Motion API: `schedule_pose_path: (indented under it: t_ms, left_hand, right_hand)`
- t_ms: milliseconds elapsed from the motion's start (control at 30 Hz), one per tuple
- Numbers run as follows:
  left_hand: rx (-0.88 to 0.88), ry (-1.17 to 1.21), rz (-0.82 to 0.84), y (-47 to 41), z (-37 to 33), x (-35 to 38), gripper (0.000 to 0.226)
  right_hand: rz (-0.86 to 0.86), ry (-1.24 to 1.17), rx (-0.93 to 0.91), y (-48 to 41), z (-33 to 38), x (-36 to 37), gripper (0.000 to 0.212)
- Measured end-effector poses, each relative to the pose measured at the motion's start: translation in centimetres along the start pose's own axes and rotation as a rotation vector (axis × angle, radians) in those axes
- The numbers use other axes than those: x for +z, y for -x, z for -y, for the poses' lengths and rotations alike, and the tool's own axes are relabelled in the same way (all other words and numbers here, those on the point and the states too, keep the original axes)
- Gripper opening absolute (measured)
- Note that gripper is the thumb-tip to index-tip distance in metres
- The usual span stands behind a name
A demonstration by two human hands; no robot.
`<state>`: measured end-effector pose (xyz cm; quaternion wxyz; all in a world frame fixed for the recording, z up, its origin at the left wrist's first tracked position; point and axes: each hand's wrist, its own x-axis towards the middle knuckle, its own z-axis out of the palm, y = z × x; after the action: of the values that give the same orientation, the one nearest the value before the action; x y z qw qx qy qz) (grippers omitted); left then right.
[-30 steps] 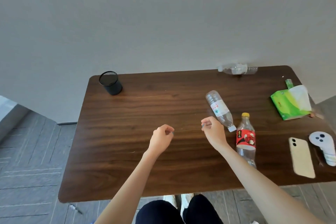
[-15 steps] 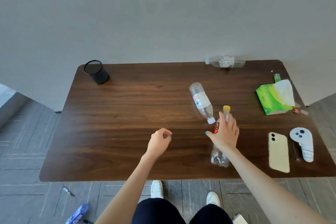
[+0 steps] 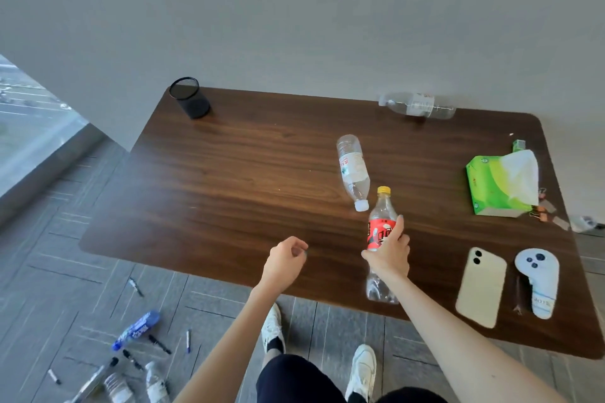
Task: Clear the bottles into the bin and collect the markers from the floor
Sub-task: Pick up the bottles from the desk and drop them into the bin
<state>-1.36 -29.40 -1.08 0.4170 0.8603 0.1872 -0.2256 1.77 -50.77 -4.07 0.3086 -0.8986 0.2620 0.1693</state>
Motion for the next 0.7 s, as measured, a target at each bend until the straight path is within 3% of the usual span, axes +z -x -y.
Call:
schedule_pose_path:
  t_ms: [233,533,700]
  left_hand:
    - [0.046,-0.025,-0.027,0.4,-2.8,1.9,0.021]
    - [0.214,-0.106,-0.138,-5.1,-13.3,4.9,0.043]
    - [0.093,-0.221,-0.173,-9.1,-17.0,6.9,0.068]
  right_hand:
    - [-0.029,-0.024,-0.155,-0.9,-0.9,-3.7,0.113]
    - [-0.053,-0.038,-0.193,-4.2,-2.6,-8.2,0.114]
    - [-0.056,-0.038,-0.234,-5.8,-2.7,-8.8,0.113]
